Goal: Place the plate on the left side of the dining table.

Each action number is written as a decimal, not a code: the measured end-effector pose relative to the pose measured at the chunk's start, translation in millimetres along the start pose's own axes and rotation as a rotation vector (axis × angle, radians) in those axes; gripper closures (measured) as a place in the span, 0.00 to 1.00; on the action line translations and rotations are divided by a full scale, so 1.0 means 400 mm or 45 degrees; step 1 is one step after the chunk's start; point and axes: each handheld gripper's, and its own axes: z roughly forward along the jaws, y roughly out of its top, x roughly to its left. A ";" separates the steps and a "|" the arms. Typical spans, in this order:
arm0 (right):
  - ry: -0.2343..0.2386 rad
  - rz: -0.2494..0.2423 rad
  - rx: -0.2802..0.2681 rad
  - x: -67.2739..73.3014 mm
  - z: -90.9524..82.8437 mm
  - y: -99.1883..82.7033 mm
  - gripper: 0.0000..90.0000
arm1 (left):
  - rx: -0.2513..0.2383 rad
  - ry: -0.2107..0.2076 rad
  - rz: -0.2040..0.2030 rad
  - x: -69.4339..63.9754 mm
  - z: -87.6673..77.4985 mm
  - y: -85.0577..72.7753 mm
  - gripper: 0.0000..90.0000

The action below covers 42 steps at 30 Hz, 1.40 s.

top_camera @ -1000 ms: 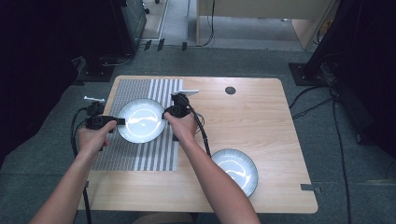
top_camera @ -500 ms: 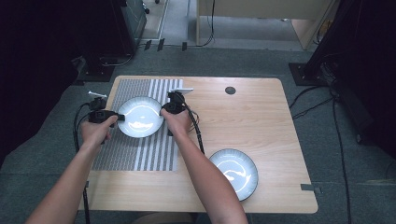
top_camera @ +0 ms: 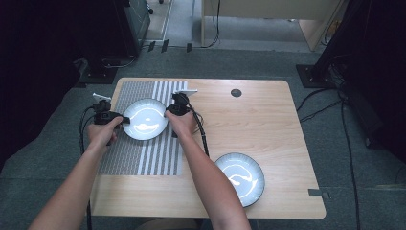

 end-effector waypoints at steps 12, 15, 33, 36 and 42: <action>0.026 0.004 -0.034 -0.022 0.028 -0.001 0.92 | -0.010 0.014 -0.001 0.005 0.018 0.000 0.86; 0.030 -0.001 -0.051 -0.022 0.033 -0.002 0.91 | -0.014 0.012 0.000 0.007 0.019 0.000 0.86; 0.043 -0.076 -0.165 -0.019 0.024 -0.002 0.57 | -0.059 -0.017 0.083 0.003 0.020 -0.009 0.74; 0.031 -0.095 -0.185 -0.019 0.017 0.000 0.53 | -0.078 -0.039 0.080 0.001 0.014 -0.009 0.63; -0.004 -0.265 -0.232 -0.026 0.000 -0.002 0.50 | -0.166 -0.036 0.091 -0.011 -0.019 -0.014 0.47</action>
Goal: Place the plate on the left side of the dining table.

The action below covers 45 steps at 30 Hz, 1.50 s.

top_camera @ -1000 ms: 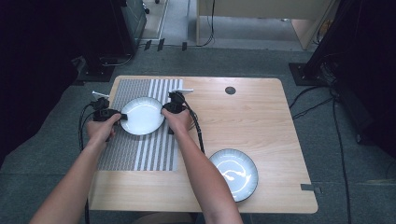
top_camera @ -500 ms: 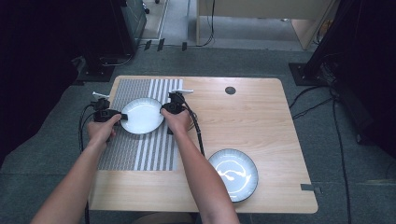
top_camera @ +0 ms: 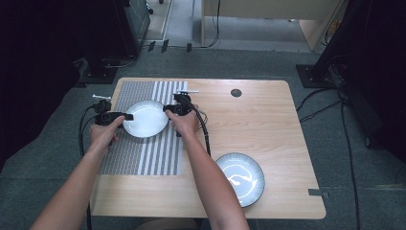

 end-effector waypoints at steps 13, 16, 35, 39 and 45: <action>-0.095 -0.179 0.003 0.017 -0.061 -0.013 0.35 | -0.062 0.056 0.066 -0.051 -0.056 -0.025 0.27; -0.064 -0.164 -0.014 0.009 -0.087 -0.015 0.35 | -0.040 0.078 0.067 -0.053 -0.063 -0.031 0.24; 0.018 -0.219 -0.015 0.006 -0.222 -0.035 0.30 | -0.032 0.023 0.144 -0.100 -0.133 -0.089 0.21; 0.011 -0.251 -0.038 0.002 -0.259 -0.045 0.29 | -0.063 0.038 0.176 -0.124 -0.148 -0.107 0.21; 0.001 -0.251 -0.041 -0.019 -0.297 -0.060 0.28 | -0.091 0.064 0.225 -0.169 -0.165 -0.143 0.21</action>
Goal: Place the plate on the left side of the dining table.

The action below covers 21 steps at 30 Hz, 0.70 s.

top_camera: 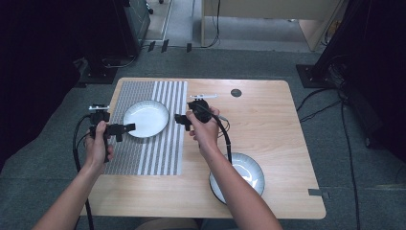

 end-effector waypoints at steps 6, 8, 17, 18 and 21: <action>-0.017 0.010 -0.008 -0.027 -0.048 -0.021 0.28 | 0.003 0.028 0.053 -0.041 -0.012 -0.032 0.21; -0.025 0.008 -0.011 -0.034 -0.065 -0.028 0.28 | 0.013 0.037 0.074 -0.052 -0.015 -0.042 0.21; -0.021 0.007 -0.027 -0.061 -0.139 -0.060 0.27 | -0.018 0.045 0.106 -0.077 -0.042 -0.070 0.21; -0.018 0.004 -0.034 -0.068 -0.154 -0.067 0.27 | -0.020 0.047 0.113 -0.081 -0.045 -0.073 0.21; -0.022 -0.004 -0.042 -0.076 -0.170 -0.075 0.26 | -0.026 0.045 0.131 -0.092 -0.054 -0.084 0.21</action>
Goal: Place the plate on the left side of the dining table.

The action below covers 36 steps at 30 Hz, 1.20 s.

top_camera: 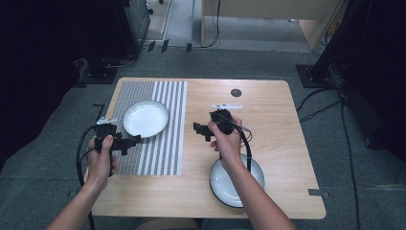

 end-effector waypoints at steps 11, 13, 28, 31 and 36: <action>-0.025 0.033 -0.055 -0.063 -0.091 -0.044 0.26 | 0.003 0.009 0.037 -0.035 -0.008 -0.042 0.21; -0.028 0.038 -0.060 -0.075 -0.107 -0.052 0.26 | -0.002 -0.002 0.023 -0.038 -0.011 -0.048 0.21; -0.100 0.071 -0.112 -0.186 -0.213 -0.129 0.25 | -0.006 0.048 0.077 -0.063 -0.011 -0.113 0.20; -0.123 0.089 -0.113 -0.214 -0.232 -0.154 0.25 | -0.004 0.046 0.071 -0.061 -0.008 -0.126 0.20; -0.132 0.105 -0.132 -0.243 -0.255 -0.180 0.25 | -0.007 0.059 0.048 -0.045 -0.005 -0.148 0.20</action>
